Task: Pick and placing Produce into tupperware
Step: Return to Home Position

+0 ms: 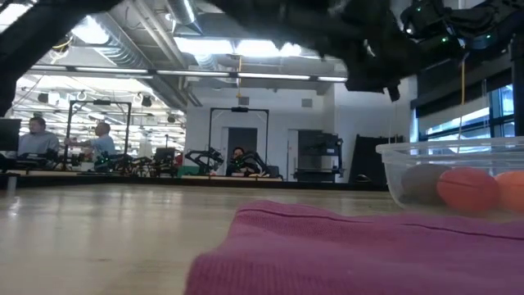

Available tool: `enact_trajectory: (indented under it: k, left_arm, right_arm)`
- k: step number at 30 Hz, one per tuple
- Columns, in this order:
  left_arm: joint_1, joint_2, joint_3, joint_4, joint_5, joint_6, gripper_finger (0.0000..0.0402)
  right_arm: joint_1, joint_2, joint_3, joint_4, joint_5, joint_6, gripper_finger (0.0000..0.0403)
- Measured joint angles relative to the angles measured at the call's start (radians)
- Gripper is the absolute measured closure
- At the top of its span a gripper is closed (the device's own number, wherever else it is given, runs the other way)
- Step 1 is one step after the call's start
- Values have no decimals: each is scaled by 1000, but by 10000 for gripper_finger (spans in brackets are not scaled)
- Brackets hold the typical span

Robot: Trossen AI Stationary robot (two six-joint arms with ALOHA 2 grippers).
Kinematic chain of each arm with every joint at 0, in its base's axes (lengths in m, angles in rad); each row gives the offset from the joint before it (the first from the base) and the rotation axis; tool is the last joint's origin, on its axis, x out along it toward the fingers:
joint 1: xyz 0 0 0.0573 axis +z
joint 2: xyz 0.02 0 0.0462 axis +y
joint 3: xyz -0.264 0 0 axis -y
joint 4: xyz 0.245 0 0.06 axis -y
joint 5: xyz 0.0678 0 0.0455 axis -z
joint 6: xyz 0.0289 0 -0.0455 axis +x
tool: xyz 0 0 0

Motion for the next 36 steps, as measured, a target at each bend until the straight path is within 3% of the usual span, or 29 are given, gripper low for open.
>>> enact_trajectory:
  k: [9, 13, 17, 20, 26, 31, 36]
  left_arm:
    - [123, -355, 1, -463, -125, 206, 216]
    - [187, -488, 1, -679, -202, 235, 221]
    - [246, -617, -43, -781, -239, 249, 222]
    - [273, -765, -166, -749, -236, 256, 223]
    - [316, -1121, -561, -571, -246, 217, 223]
    - [337, -1401, -868, -456, -265, 152, 223]
    - [337, -1645, -1135, -295, -317, 105, 223]
  right_arm:
    - [0, -112, 0, 29, 0, 3, 356]
    - [-1, -200, 0, 42, -52, 0, 356]
    - [0, -302, 0, 33, -71, -6, 356]
    - [0, -362, 0, -1, -71, -15, 356]
    - [-1, -410, 0, -56, -67, -27, 356]
    - [0, -452, -77, -48, 102, -20, 357]
    - [0, -498, -227, 198, 141, 21, 357]
